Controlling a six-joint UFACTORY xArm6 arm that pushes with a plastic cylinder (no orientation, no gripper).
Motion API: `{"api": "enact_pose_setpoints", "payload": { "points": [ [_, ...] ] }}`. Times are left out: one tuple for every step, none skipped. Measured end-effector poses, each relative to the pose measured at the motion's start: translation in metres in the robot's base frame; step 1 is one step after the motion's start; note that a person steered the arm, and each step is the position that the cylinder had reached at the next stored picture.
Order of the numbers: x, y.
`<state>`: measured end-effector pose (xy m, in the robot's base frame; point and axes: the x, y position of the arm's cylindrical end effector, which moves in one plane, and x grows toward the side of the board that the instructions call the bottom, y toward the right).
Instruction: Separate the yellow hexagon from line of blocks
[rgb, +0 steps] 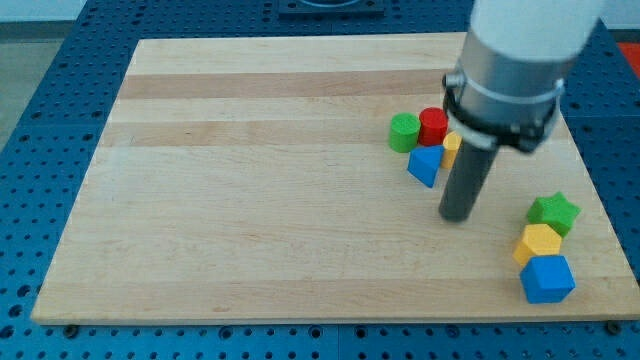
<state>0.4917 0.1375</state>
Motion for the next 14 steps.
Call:
{"api": "enact_pose_setpoints", "payload": {
  "points": [
    [-0.027, 0.04],
    [-0.028, 0.063],
    [-0.05, 0.11],
    [-0.022, 0.153],
    [0.048, 0.171],
    [0.124, 0.168],
    [0.127, 0.16],
    [0.126, 0.14],
    [0.126, 0.125],
    [0.127, 0.114],
    [0.127, 0.105],
    [0.126, 0.084],
    [0.108, 0.074],
    [0.08, 0.059]
  ]
}}
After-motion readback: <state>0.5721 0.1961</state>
